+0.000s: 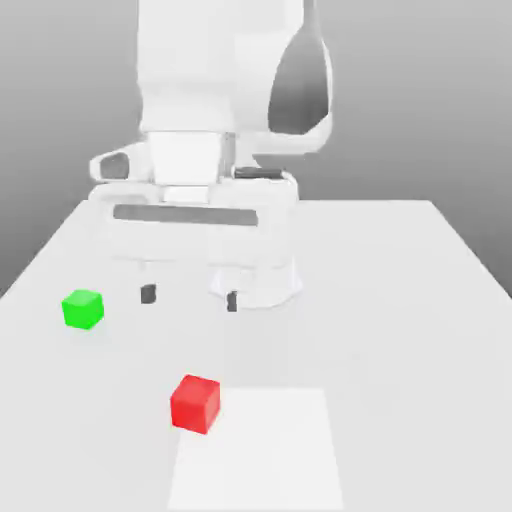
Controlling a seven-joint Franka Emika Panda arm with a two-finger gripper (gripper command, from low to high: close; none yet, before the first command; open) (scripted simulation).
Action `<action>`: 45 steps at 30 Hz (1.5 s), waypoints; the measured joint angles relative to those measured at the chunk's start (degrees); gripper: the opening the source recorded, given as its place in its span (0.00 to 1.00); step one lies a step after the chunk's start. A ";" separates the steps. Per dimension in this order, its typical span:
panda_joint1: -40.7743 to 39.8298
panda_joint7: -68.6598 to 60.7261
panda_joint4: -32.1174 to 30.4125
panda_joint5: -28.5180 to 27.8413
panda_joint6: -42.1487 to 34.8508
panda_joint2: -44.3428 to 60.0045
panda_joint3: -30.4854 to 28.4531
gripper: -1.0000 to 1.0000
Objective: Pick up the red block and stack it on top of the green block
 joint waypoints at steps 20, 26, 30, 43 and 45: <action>-3.11 -0.67 -3.67 2.42 14.57 18.91 1.58 0.00; -3.72 1.36 -5.30 -1.73 5.21 7.75 -0.28 0.00; -10.26 0.20 -6.03 -6.01 2.41 3.56 -3.99 0.00; -28.74 -7.42 -9.01 -16.17 -3.11 -6.03 -17.74 0.00; -31.50 -8.91 -9.58 -17.27 -3.49 -6.90 -19.90 0.00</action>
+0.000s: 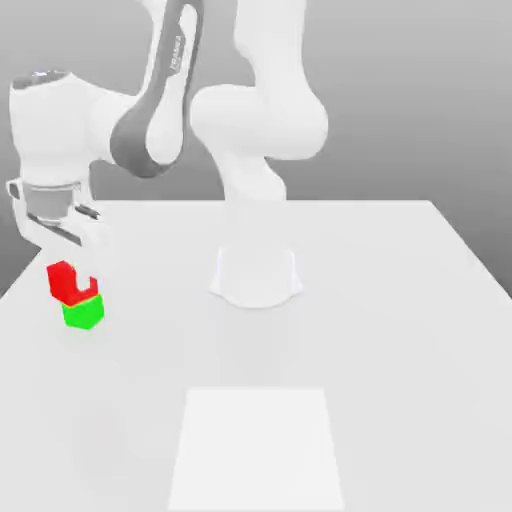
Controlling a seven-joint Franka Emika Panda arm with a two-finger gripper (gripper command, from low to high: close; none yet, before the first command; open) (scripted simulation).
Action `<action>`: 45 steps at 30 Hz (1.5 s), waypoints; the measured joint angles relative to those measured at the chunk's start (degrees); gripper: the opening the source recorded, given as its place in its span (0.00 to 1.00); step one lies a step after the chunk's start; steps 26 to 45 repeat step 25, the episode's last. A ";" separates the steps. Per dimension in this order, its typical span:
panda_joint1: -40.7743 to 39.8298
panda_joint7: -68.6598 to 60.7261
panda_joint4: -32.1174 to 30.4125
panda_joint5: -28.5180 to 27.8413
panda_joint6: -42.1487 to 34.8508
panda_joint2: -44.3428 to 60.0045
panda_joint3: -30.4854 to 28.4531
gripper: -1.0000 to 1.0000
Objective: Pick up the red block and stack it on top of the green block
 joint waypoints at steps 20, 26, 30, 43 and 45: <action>-0.74 -13.07 -1.85 9.30 12.86 11.98 -11.20 0.00; 1.17 -20.85 -1.81 20.40 17.04 17.31 -9.53 1.00; 1.17 -20.85 -1.81 20.40 17.04 17.31 -9.53 1.00; 1.17 -20.85 -1.81 20.40 17.04 17.31 -9.53 1.00; 1.17 -20.85 -1.81 20.40 17.04 17.31 -9.53 1.00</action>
